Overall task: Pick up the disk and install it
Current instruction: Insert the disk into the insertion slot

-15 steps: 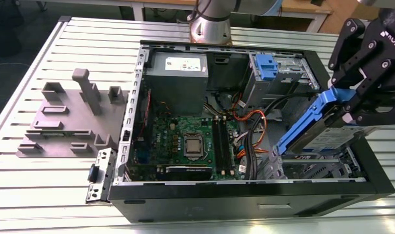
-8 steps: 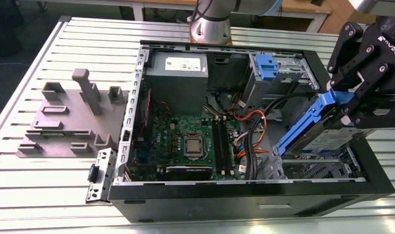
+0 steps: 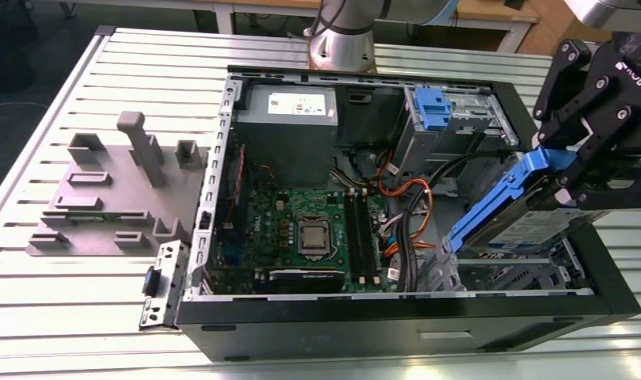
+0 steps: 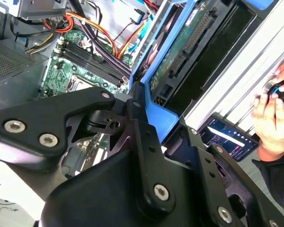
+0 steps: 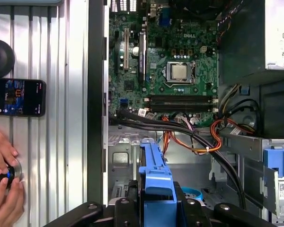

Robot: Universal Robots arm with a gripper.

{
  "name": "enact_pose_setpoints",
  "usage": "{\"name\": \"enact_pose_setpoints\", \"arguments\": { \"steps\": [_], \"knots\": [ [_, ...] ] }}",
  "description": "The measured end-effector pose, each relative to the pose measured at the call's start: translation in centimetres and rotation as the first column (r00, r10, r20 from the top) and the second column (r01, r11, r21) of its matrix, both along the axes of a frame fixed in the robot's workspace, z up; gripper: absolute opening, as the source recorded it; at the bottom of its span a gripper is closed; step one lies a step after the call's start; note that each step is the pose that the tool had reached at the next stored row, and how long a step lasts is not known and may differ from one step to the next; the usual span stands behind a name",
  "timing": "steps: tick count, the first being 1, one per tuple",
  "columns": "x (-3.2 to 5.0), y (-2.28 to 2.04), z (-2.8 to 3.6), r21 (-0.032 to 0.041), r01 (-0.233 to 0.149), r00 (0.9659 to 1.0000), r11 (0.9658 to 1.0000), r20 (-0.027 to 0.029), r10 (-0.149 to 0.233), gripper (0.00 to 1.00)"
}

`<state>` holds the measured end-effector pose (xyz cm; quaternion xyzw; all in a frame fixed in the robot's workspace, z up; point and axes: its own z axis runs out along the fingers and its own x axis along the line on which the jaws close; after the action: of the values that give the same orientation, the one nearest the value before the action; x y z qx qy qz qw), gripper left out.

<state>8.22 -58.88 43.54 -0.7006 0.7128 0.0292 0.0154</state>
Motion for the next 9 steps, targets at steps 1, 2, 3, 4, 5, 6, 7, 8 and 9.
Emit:
{"name": "enact_pose_setpoints", "arguments": {
  "steps": [1, 2, 3, 4, 5, 6, 7, 8, 9],
  "knots": [
    [0.03, 0.00, 0.00, 0.0000, 0.000, 1.0000, 1.0000, 0.0001, 0.000, 0.36],
    [0.04, 0.00, 0.00, 0.0000, 0.000, 1.0000, 1.0000, 0.0000, 0.000, 0.36],
    [0.07, -0.01, 0.01, 0.0000, 0.000, 1.0000, 1.0000, 0.0000, 0.000, 0.36],
    [0.09, -0.01, 0.03, 0.0000, 0.000, 1.0000, 1.0000, 0.0000, 0.000, 0.36],
    [0.11, -0.01, 0.05, 0.0002, 0.000, 1.0000, 1.0000, 0.0000, 0.000, 0.36],
    [0.14, -0.01, 0.07, 0.0004, 0.000, 1.0000, 1.0000, 0.0001, 0.000, 0.36],
    [0.16, -0.01, 0.09, 0.0006, 0.000, 1.0000, 1.0000, 0.0001, 0.000, 0.36],
    [0.19, -0.01, 0.14, 0.0007, 0.000, 1.0000, 1.0000, 0.0001, 0.000, 0.36],
    [0.21, -0.01, 0.19, 0.0008, 0.000, 1.0000, 1.0000, 0.0002, 0.000, 0.36]
  ]
}}
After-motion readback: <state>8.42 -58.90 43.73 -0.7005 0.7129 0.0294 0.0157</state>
